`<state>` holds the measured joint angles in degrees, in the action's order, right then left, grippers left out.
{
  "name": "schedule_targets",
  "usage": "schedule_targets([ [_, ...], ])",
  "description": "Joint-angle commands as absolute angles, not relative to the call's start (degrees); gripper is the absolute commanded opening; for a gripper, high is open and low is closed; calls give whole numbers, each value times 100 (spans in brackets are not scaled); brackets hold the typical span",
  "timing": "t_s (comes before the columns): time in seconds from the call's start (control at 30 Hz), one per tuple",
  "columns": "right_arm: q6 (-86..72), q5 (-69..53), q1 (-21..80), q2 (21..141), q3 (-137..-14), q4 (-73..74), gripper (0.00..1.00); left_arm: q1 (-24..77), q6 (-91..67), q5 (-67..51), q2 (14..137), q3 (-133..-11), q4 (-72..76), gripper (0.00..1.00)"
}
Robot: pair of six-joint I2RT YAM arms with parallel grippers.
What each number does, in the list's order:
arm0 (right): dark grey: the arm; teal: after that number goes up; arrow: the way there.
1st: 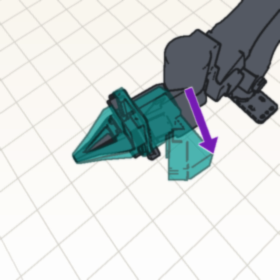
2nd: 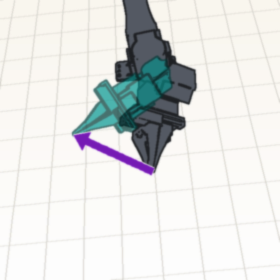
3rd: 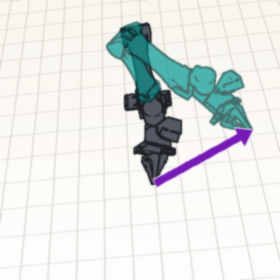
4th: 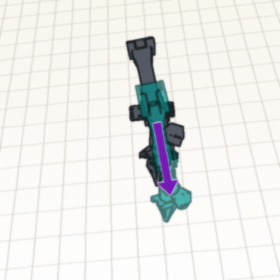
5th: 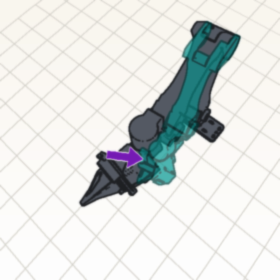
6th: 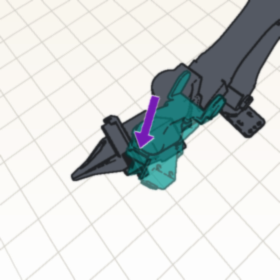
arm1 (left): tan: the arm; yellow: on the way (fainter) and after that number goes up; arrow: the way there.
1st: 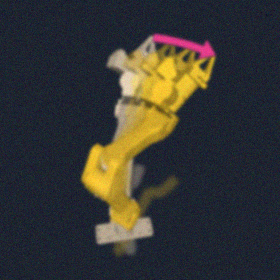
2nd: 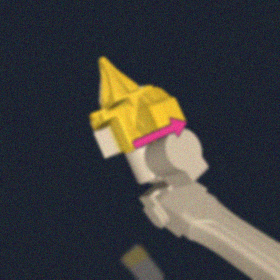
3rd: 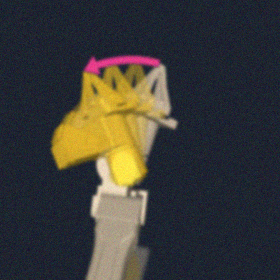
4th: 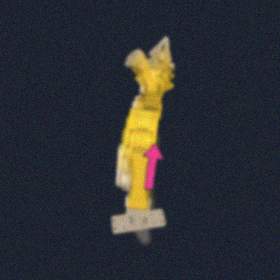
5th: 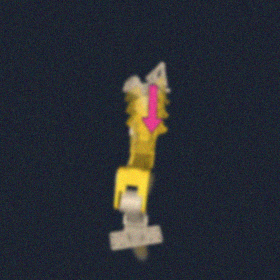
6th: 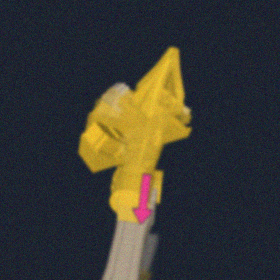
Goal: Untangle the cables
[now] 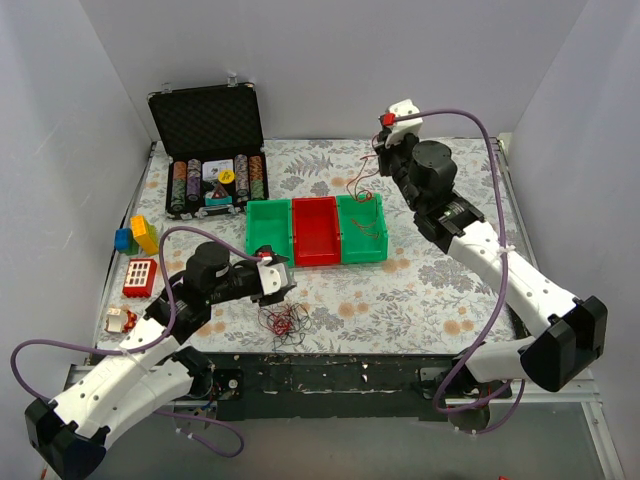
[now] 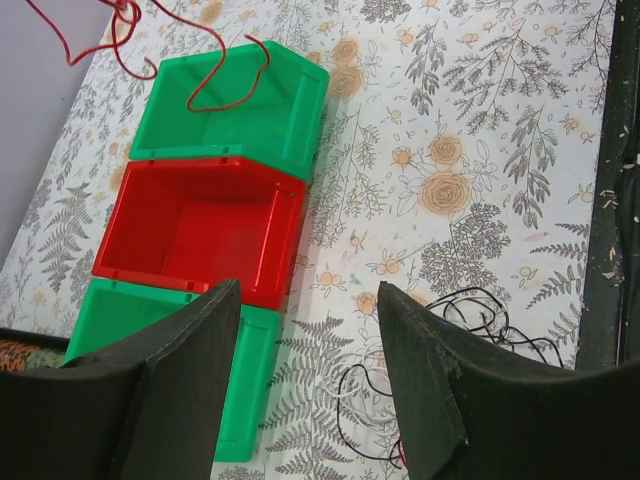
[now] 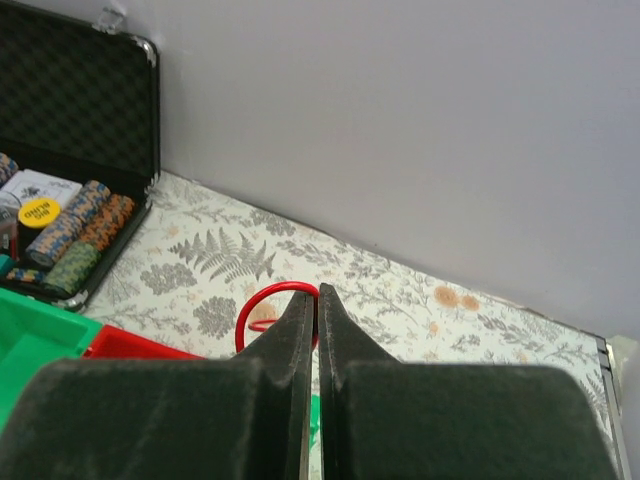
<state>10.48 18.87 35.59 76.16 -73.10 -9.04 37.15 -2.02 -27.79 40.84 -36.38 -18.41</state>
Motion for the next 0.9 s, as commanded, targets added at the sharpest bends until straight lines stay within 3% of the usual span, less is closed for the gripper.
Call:
schedule_targets([
  [0.0, 870, 1872, 3481, 7655, -7076, -1309, 1, 3674, -105, -2769, 4025, -3744, -1819, 56],
  [0.87, 44, 1652, 3357, 8384, -5757, -1231, 1, 3595, 202, -2804, 3973, -3718, -1898, 56],
])
